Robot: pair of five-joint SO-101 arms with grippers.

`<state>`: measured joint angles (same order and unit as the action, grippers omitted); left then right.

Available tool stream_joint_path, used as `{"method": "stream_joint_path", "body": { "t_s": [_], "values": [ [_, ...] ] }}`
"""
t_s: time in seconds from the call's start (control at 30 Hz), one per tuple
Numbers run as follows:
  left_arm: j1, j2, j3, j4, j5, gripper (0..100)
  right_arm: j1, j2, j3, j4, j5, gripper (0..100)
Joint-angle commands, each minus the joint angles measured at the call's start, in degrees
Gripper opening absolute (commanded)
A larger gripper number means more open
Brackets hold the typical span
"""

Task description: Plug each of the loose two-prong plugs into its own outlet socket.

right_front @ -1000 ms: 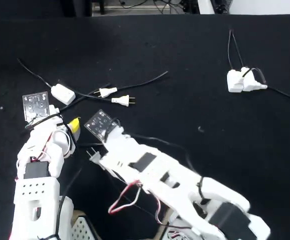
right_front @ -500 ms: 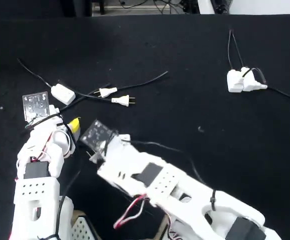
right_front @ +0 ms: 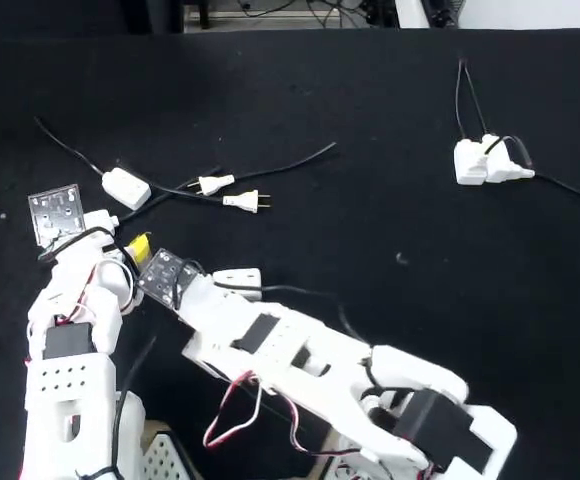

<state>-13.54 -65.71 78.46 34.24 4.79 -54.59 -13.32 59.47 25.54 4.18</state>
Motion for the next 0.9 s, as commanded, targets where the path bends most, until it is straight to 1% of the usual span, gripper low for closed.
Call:
{"method": "stream_joint_path", "body": {
  "t_s": [0.0,0.1,0.13,0.27,0.3,0.33,0.43,0.67,0.7,0.8,0.87],
  "values": [
    [-0.75,-0.7,-3.38,-0.7,0.62,23,-0.62,0.66,-3.82,0.44,0.0,21.2],
    [-1.01,-0.79,-3.38,-0.7,0.79,23,-0.62,0.92,-3.91,0.09,0.0,20.8],
    [-1.01,-0.79,-3.38,-0.7,0.79,23,-0.62,1.01,-4.09,0.09,0.0,19.1],
    [-1.01,-0.79,-3.38,-0.7,0.88,23,-0.7,2.77,-5.93,0.88,0.09,4.1],
    [-1.01,-0.79,-3.38,-0.7,0.88,23,-0.62,3.65,-7.08,2.29,0.09,1.6],
    [-1.01,-0.79,-3.38,-0.7,0.88,23,-0.62,4.7,-8.66,4.04,0.26,1.1],
    [-1.1,-0.79,-3.38,-0.7,0.88,23,-0.62,7.6,-11.91,8.0,0.09,1.8],
    [-1.1,-0.79,-3.38,-0.7,0.88,23,-0.88,7.08,-12.09,8.62,0.35,1.7],
    [-1.1,-0.79,-3.38,-0.7,0.88,23,-1.05,6.99,-12.09,8.62,0.09,3.5],
    [-1.1,-0.79,-3.38,-0.79,0.88,23,-2.29,6.99,-12.09,8.79,0.26,13.9],
    [-1.19,-0.79,-3.47,-0.7,0.88,23,-3.16,6.99,-12.35,9.85,0.44,19.1]
  ]
}}
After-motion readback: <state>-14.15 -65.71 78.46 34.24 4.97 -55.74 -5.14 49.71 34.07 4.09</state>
